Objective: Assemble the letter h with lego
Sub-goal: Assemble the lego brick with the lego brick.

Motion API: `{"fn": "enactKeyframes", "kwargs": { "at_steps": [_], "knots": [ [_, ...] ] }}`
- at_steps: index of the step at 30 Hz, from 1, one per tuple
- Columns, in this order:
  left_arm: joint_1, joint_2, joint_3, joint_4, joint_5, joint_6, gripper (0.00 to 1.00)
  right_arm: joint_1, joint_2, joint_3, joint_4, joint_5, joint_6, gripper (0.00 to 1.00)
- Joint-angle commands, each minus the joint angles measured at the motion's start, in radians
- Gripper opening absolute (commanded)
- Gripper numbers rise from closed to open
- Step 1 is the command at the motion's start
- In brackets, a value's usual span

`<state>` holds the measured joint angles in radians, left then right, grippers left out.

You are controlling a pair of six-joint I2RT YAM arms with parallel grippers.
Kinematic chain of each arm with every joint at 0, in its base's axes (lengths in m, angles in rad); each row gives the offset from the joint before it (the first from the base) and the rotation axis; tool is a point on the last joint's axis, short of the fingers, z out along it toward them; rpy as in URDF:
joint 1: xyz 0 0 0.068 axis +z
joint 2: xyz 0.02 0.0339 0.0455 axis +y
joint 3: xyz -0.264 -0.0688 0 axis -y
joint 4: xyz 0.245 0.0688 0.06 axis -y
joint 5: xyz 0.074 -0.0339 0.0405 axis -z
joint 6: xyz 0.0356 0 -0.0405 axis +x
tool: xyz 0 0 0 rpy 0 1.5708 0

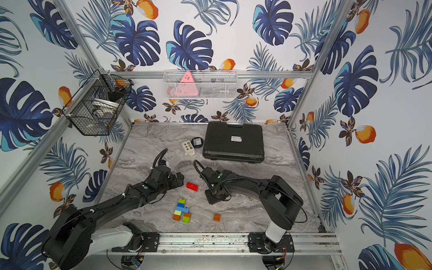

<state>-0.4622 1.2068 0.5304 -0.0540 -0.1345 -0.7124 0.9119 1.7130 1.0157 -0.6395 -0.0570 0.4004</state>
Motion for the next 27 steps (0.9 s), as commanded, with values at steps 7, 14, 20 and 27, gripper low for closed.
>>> {"fn": "enactKeyframes", "kwargs": {
  "at_steps": [7, 14, 20, 27],
  "knots": [
    [0.000, -0.002, 0.008, -0.012, -0.025, -0.012, 0.99, -0.030, 0.077, 0.151, -0.099, 0.190, 0.096, 0.28],
    [0.000, -0.002, 0.010, -0.015, -0.028, -0.014, 0.99, -0.133, 0.165, 0.217, -0.041, 0.168, 0.148, 0.30],
    [0.000, 0.004, 0.006, -0.006, -0.018, -0.017, 0.99, -0.145, 0.180, 0.255, -0.057, 0.151, 0.128, 0.49],
    [0.000, -0.004, 0.004, -0.004, -0.015, -0.019, 0.99, -0.146, -0.012, 0.218, -0.107, 0.181, 0.143, 0.54]
  ]
}}
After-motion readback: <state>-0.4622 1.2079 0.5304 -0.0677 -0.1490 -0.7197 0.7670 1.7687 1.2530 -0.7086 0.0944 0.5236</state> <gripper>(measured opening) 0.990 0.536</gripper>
